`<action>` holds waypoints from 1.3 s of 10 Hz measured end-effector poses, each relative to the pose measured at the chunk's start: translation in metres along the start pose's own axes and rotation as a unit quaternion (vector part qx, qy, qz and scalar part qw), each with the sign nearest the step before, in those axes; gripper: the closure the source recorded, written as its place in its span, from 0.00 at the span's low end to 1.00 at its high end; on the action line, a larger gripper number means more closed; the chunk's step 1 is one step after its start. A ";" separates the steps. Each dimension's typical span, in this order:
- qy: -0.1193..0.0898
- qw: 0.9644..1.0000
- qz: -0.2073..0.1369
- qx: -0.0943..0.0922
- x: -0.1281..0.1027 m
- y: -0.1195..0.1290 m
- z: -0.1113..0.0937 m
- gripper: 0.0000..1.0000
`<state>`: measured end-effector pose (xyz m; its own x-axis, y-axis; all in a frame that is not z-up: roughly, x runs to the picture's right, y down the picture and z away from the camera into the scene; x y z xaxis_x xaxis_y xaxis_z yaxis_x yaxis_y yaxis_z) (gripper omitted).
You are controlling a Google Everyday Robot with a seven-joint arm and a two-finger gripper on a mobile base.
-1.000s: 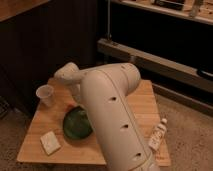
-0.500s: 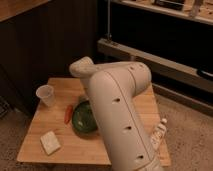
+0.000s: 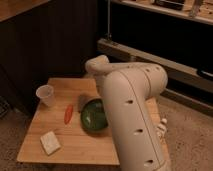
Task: Drag the ceramic bowl in a circle
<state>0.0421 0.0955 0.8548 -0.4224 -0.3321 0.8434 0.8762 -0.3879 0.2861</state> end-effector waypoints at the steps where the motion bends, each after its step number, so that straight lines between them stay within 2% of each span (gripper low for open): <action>1: 0.003 1.000 0.008 0.007 -0.006 0.009 0.003 1.00; 3: 0.008 1.000 0.019 0.020 -0.020 0.024 0.009 0.91; 4: 0.007 1.000 0.013 0.013 -0.025 0.026 0.011 0.93; 6: 0.008 1.000 -0.001 0.001 -0.032 0.008 0.015 0.99; 8: 0.008 1.000 -0.005 -0.009 -0.046 -0.008 0.021 1.00; 11: 0.009 1.000 -0.014 -0.010 -0.045 -0.023 0.019 1.00; 13: 0.010 0.999 -0.026 -0.020 -0.053 -0.038 0.024 1.00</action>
<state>0.0372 0.1484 0.8097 -0.4720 -0.3270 0.8187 0.8428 -0.4398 0.3102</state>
